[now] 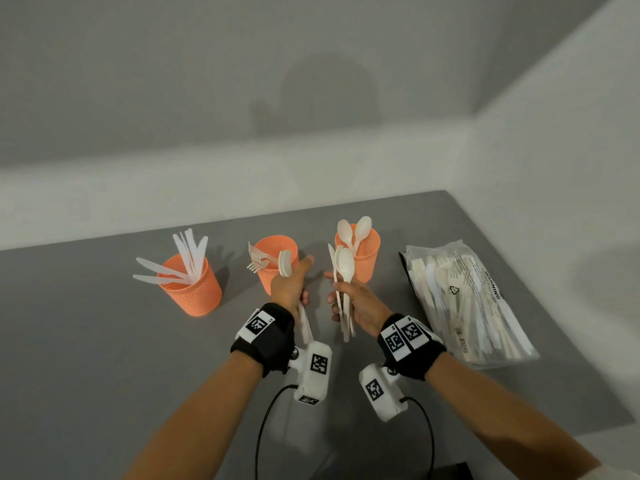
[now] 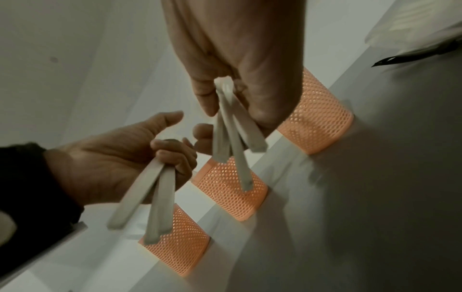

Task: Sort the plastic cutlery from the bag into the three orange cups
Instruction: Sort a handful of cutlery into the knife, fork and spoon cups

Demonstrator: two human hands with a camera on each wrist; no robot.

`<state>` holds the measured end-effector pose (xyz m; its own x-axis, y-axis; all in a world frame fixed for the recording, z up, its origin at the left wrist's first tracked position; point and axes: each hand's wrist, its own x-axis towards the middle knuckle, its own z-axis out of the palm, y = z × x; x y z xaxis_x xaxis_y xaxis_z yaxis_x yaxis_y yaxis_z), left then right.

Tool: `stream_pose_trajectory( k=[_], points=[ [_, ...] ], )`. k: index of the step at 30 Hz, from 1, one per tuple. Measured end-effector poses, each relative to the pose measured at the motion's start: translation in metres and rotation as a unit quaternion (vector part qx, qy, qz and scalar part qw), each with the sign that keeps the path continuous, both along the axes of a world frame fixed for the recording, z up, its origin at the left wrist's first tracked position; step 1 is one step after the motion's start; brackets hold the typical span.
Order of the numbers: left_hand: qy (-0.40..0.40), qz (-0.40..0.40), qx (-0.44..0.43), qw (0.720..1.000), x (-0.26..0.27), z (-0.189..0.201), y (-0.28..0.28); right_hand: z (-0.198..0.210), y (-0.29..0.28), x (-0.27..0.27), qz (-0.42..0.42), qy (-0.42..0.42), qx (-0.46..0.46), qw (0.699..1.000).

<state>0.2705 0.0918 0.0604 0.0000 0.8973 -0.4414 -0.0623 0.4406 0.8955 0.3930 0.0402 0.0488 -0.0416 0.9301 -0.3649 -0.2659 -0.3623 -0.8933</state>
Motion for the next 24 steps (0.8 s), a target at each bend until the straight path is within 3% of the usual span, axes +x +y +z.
stream_pose_trajectory(
  k=[5,9,12,18,24],
  points=[
    [0.046,-0.030,0.095,0.994,0.008,0.002,-0.002,-0.002,0.001,0.000,-0.006,-0.008,-0.002,1.000],
    [0.107,-0.059,0.208,0.970,0.015,0.007,-0.002,-0.002,0.001,0.003,-0.004,-0.015,-0.013,1.000],
    [0.112,-0.057,0.238,0.963,0.020,0.008,0.001,0.001,-0.001,0.004,0.007,-0.024,-0.009,1.000],
    [0.214,-0.087,0.291,0.928,0.025,0.008,0.004,0.003,-0.001,0.010,0.022,-0.030,-0.001,0.999],
    [0.118,-0.011,0.217,0.969,0.028,0.011,0.006,0.000,0.004,0.013,-0.004,-0.015,-0.008,1.000]
  ],
)
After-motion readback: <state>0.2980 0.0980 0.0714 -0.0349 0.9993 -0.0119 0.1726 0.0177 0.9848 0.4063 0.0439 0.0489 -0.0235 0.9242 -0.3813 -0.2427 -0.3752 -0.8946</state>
